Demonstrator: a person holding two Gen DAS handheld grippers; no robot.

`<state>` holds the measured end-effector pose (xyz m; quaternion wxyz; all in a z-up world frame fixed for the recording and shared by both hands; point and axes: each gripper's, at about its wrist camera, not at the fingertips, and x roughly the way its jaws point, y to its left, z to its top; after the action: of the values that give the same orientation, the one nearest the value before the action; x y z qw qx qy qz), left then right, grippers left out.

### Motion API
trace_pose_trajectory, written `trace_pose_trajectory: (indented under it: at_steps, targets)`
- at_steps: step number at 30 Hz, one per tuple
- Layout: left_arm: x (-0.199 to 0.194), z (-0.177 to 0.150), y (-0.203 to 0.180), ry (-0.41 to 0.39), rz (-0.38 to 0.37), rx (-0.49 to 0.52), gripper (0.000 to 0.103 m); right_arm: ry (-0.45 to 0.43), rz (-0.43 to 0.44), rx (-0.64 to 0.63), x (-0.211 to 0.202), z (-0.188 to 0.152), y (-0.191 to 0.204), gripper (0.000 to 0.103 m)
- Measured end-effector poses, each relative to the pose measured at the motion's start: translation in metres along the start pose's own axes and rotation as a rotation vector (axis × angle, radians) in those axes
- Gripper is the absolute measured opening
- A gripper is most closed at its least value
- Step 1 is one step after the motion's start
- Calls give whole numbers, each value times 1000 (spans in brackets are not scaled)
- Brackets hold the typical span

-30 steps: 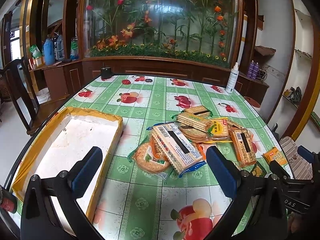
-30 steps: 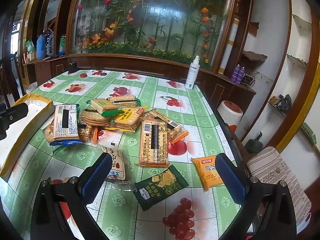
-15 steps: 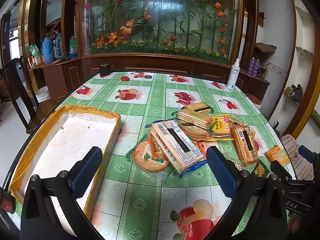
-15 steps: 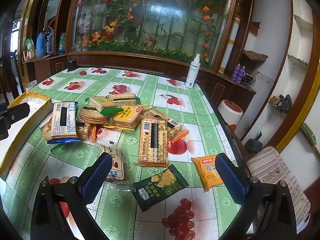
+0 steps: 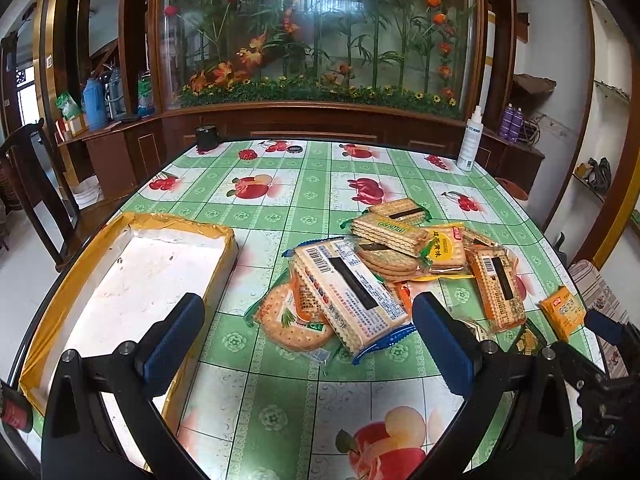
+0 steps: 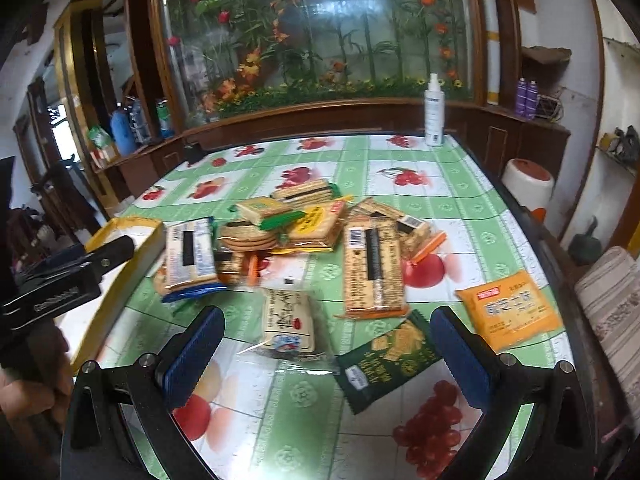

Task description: Organize snacks

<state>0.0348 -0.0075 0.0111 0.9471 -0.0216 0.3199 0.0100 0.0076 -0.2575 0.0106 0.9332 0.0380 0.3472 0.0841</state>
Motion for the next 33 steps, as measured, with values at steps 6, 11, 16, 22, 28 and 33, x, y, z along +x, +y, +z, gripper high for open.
trace_pose_trajectory:
  at_steps: [6,11,16,22,28,33]
  targets:
    - [9,2,4,14,15,-11,103,17,33,-17,5,-6,6,103]
    - [21,7,0,33,2,-23,103,65,64,-8,23,-12,6,103]
    - [44,12,-17,69,35,-10,103,109,86,-37,45,-12,17,103]
    - [70,12,-32,111,95,12,103,169,63,-89,81,-8,33,102]
    - [97,7,-27,182,122,8,103,200,60,-91,98,-13,32,99]
    - [96,7,-26,181,76,-8,74,208,55,-90,102,-15,31,94]
